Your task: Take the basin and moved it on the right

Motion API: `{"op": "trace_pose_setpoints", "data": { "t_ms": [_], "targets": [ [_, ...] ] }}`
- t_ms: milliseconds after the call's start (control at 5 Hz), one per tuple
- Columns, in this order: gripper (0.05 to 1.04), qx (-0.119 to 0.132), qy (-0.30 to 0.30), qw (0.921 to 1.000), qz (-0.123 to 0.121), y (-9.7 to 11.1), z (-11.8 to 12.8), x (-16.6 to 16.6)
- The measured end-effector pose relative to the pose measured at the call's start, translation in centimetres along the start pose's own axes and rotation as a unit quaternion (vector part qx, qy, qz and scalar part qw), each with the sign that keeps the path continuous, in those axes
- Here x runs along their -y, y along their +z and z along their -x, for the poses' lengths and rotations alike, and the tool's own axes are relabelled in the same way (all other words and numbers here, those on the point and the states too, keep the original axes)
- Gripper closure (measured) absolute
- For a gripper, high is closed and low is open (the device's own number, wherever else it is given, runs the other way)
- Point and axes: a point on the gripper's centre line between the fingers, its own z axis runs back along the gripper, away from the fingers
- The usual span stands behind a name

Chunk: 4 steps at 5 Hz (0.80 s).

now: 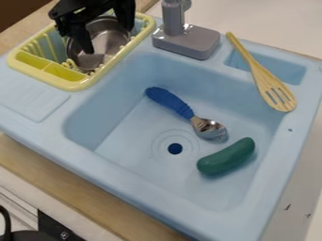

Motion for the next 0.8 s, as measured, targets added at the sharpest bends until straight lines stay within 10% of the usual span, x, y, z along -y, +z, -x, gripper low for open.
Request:
{"op": "trace_pose_setpoints", "data": {
  "t_ms": [800],
  "targets": [
    [0.093, 0.011, -0.036, 0.9974, 0.061, -4.6, -2.8, 2.8]
  ]
}}
